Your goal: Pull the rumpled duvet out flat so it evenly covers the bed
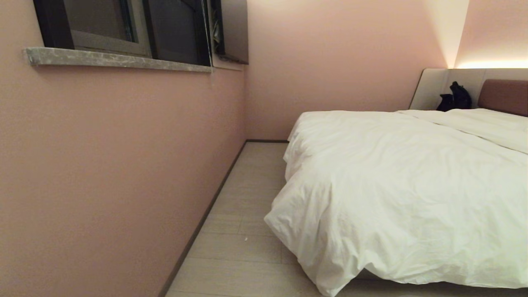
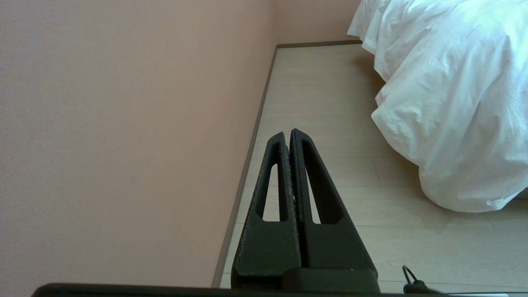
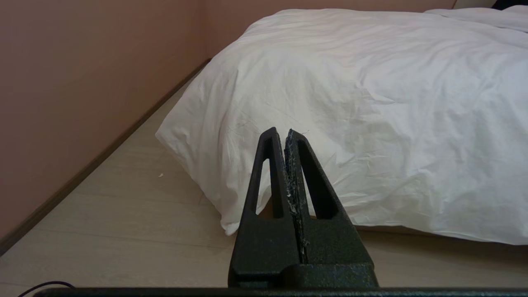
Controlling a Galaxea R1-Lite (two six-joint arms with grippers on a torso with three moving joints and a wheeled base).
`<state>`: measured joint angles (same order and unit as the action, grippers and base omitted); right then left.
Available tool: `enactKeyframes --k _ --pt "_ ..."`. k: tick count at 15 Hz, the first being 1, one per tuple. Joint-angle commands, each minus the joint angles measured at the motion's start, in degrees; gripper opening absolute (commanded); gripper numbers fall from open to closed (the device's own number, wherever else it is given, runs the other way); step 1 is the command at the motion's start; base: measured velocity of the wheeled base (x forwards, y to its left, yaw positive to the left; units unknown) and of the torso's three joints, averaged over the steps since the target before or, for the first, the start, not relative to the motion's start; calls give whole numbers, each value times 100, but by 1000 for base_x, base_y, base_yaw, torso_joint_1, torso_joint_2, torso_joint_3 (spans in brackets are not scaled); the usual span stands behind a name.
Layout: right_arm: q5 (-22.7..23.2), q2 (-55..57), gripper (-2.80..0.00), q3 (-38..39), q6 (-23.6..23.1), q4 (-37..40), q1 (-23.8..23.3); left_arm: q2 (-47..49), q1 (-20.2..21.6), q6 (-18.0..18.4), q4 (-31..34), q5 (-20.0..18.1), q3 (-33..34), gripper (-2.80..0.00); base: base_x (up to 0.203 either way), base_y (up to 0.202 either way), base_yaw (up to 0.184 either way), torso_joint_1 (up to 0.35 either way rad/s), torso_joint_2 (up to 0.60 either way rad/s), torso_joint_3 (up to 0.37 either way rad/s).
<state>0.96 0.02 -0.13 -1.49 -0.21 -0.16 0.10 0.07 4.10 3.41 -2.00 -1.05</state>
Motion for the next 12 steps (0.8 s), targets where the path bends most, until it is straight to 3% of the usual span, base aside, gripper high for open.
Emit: enactKeyframes --k 1,12 --pt "0 -2 -280 5 -9 -6 3 -1 1 3 1 -2 -1 -280 0 0 0 0 0 0" --pt "-8 -2 -280 -4 8 -6 7 -1 1 3 1 -2 -1 -280 0 0 0 0 0 0"
